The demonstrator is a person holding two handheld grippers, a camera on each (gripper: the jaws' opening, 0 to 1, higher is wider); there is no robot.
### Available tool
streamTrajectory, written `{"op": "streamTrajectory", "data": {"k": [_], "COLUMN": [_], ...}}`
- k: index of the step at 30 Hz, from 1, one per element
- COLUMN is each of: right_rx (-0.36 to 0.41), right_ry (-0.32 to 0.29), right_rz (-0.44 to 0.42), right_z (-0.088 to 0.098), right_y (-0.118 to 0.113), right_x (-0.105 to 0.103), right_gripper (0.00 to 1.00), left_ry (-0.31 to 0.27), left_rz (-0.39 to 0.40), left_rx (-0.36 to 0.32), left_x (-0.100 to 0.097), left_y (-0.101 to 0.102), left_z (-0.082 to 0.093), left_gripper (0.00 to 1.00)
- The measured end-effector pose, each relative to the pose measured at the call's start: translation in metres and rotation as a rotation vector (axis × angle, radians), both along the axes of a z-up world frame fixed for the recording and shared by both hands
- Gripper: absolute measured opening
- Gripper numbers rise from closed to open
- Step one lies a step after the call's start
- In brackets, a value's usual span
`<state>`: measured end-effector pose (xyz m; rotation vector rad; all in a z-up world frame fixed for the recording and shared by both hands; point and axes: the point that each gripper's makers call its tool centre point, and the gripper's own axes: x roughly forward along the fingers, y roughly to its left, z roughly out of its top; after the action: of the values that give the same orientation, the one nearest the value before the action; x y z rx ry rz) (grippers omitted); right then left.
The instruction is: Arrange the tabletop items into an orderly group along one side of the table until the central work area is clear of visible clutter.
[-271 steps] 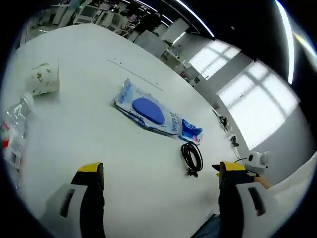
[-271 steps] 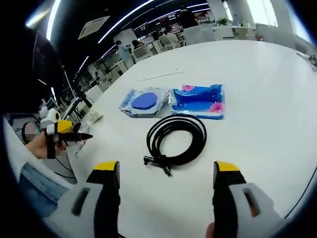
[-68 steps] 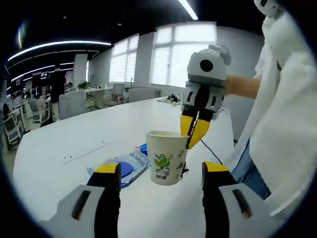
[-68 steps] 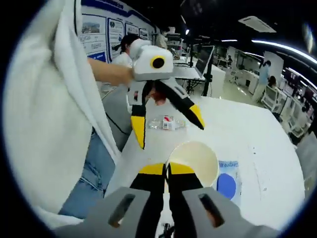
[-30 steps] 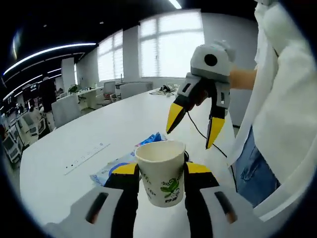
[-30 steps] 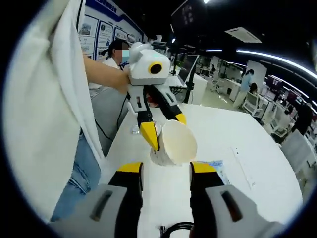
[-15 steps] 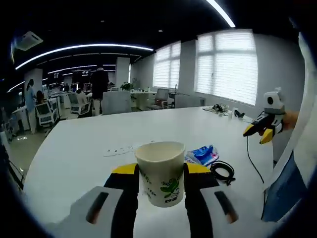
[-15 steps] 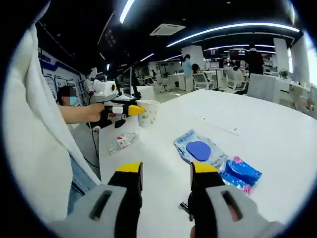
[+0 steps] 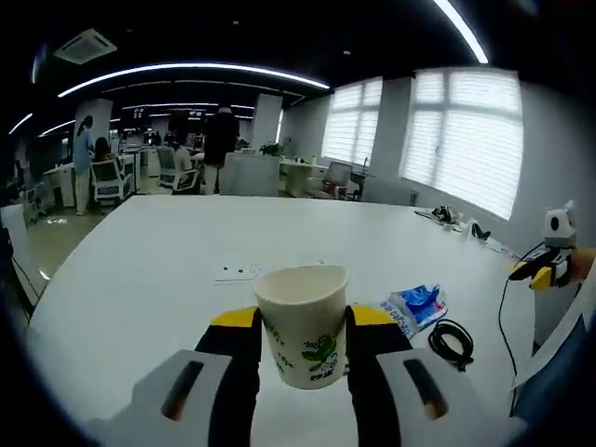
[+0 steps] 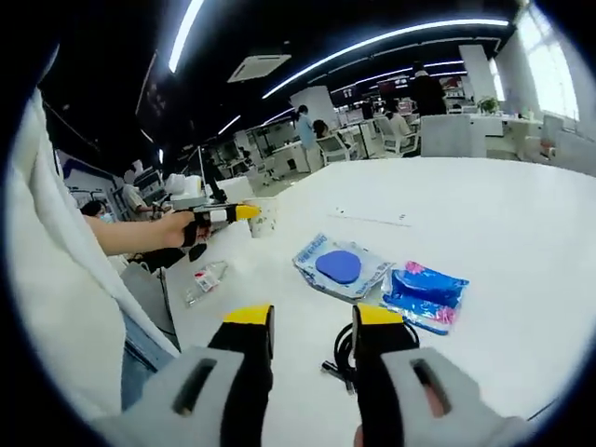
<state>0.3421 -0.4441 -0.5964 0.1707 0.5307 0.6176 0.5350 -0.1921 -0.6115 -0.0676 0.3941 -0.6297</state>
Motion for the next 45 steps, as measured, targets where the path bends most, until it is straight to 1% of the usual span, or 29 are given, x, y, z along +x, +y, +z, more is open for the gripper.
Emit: {"op": "streamTrajectory", "data": {"k": [3, 6, 9, 11, 15, 19, 20, 21, 22, 25, 28, 30, 33, 36, 38, 39, 43, 45], "right_rx": [-0.006, 0.011, 0.022, 0.027, 0.036, 0.045, 0.045, 0.044, 0.044, 0.046, 0.047, 0.049, 0.052, 0.053, 0.055, 0.058, 0.063, 0.064], "right_ry": [0.016, 0.030, 0.047, 0.058, 0.070, 0.085, 0.088, 0.092, 0.095, 0.099, 0.106, 0.108, 0.115, 0.120, 0.122, 0.122, 0.127, 0.127], "right_rz": [-0.010, -0.040, -0.071, -0.087, -0.119, -0.143, -0.145, -0.147, -0.147, -0.150, -0.160, -0.166, -0.174, -0.178, -0.180, -0.181, -0.182, -0.181], "right_z": [-0.005, -0.008, -0.014, -0.016, -0.019, -0.022, -0.023, -0.024, -0.025, -0.027, -0.028, -0.029, -0.031, -0.033, -0.034, -0.034, -0.036, -0.036], "right_y": [-0.004, -0.011, -0.017, -0.019, -0.023, -0.025, -0.025, -0.025, -0.025, -0.025, -0.026, -0.027, -0.028, -0.029, -0.029, -0.029, -0.029, -0.029], "right_x": [-0.002, -0.003, -0.001, -0.001, 0.000, -0.001, -0.001, -0.001, -0.001, 0.001, 0.003, 0.004, 0.005, 0.005, 0.004, 0.004, 0.005, 0.007], "right_gripper": [0.31, 0.31, 0.31, 0.31, 0.31, 0.31, 0.31, 0.32, 0.32, 0.32, 0.32, 0.32, 0.32, 0.32, 0.32, 0.32, 0.32, 0.32], "left_ry": [0.026, 0.037, 0.042, 0.054, 0.064, 0.060, 0.061, 0.063, 0.085, 0.064, 0.058, 0.063, 0.063, 0.091, 0.084, 0.078, 0.082, 0.080], "left_rz": [0.027, 0.045, 0.042, 0.053, 0.084, 0.097, 0.106, 0.113, 0.120, 0.136, 0.147, 0.147, 0.137, 0.141, 0.138, 0.135, 0.141, 0.127], "left_rx": [-0.019, -0.025, -0.009, 0.004, -0.012, 0.008, 0.002, -0.021, -0.045, -0.019, -0.012, -0.009, 0.050, 0.022, 0.036, 0.056, 0.043, 0.073], "left_x": [0.007, 0.016, 0.023, 0.029, 0.041, 0.051, 0.053, 0.055, 0.056, 0.062, 0.068, 0.069, 0.069, 0.068, 0.068, 0.068, 0.069, 0.067], "left_y": [0.001, 0.004, 0.003, 0.005, 0.009, 0.009, 0.010, 0.009, 0.007, 0.008, 0.007, 0.004, 0.002, -0.002, -0.002, -0.002, -0.003, -0.004], "left_z": [-0.006, -0.012, -0.020, -0.027, -0.031, -0.038, -0.039, -0.039, -0.042, -0.045, -0.051, -0.056, -0.068, -0.074, -0.076, -0.078, -0.080, -0.084], "left_gripper": [0.35, 0.35, 0.35, 0.35, 0.35, 0.35, 0.36, 0.36, 0.36, 0.37, 0.37, 0.36, 0.36, 0.37, 0.37, 0.37, 0.37, 0.37]}}
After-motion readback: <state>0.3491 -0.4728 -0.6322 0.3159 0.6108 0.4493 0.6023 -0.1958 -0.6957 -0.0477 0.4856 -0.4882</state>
